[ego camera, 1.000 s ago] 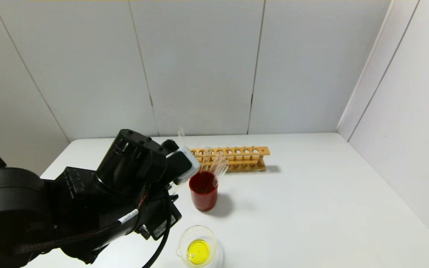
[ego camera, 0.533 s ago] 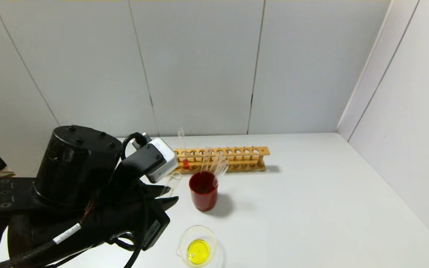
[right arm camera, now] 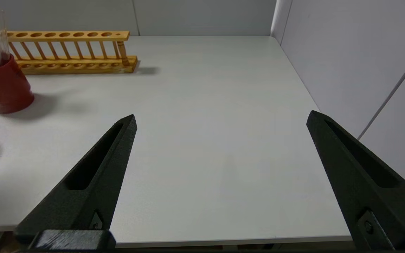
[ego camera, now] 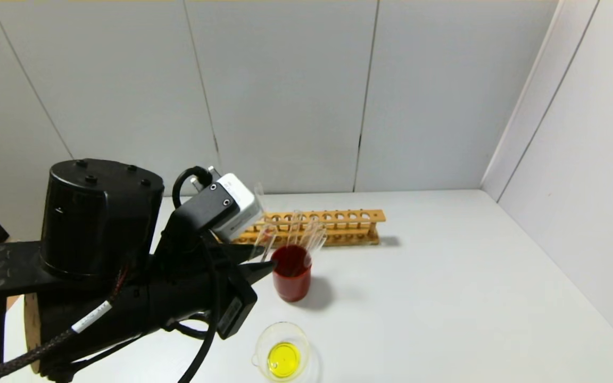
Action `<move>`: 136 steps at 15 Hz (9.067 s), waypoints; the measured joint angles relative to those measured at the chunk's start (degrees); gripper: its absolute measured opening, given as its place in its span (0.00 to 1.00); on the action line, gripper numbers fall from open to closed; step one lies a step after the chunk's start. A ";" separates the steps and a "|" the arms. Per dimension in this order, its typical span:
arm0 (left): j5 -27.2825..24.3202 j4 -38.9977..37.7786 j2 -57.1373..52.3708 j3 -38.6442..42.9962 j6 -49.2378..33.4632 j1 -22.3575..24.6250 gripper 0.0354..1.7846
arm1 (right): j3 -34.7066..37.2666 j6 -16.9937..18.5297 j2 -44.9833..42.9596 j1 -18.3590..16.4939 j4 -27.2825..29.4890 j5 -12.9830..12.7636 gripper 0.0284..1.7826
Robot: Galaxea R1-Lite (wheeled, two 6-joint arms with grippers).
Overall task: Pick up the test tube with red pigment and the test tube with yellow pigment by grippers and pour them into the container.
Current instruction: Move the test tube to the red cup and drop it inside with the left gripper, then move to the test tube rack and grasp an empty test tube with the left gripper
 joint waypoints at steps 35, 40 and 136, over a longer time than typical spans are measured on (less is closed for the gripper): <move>-9.86 -25.91 28.95 -10.89 -15.24 14.17 0.16 | 0.00 0.00 0.00 -0.02 0.00 -0.02 0.95; -10.22 -28.04 31.60 -10.85 -15.21 14.80 0.16 | 0.00 0.00 0.00 -0.02 0.00 -0.02 0.95; 3.63 -39.91 33.52 -2.36 -12.73 22.99 0.98 | 0.00 0.00 0.00 0.00 0.00 -0.02 0.95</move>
